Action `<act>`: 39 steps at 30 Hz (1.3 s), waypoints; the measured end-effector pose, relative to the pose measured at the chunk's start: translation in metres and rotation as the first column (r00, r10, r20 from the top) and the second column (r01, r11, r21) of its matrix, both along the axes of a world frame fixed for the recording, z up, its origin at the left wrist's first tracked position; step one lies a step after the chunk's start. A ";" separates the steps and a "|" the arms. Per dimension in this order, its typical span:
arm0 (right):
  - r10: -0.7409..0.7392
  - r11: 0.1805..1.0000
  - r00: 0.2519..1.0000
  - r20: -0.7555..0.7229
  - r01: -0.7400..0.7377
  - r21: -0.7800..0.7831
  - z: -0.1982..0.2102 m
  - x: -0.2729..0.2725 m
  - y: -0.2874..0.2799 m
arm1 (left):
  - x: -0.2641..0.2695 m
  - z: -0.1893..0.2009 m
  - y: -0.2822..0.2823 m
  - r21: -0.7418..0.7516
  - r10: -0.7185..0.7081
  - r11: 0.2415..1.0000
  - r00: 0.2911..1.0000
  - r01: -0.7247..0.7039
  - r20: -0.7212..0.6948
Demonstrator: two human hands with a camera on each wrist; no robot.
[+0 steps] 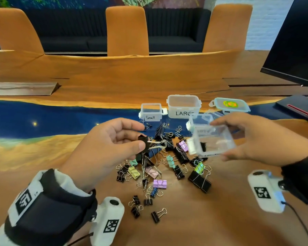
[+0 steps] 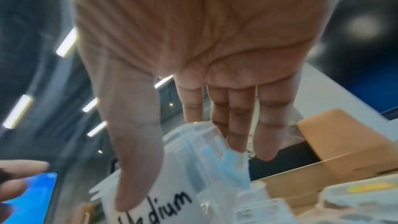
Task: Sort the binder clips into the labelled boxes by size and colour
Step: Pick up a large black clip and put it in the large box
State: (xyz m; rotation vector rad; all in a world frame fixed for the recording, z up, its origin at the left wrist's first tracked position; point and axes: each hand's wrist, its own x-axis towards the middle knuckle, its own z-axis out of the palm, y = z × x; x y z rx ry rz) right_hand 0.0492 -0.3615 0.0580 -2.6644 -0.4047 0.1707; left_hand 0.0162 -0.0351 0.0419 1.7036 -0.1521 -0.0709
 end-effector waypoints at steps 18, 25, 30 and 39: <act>0.240 0.930 0.969 -0.057 -0.212 0.299 -0.015 -0.028 0.067 | 0.002 0.033 -0.025 0.646 -0.386 0.759 0.853 0.077 0.351; 0.130 0.977 0.990 -0.060 -0.117 0.178 -0.011 -0.014 0.030 | 0.004 0.021 0.006 0.479 -0.145 0.877 0.940 -0.022 0.308; 0.040 0.975 0.998 -0.055 -0.027 0.221 -0.004 -0.009 0.009 | -0.001 0.009 0.012 0.467 -0.105 0.884 0.968 -0.013 0.226; 0.047 0.996 0.998 -0.029 -0.045 0.073 0.002 -0.010 0.010 | -0.002 -0.001 0.016 0.441 -0.107 0.897 0.978 0.017 0.180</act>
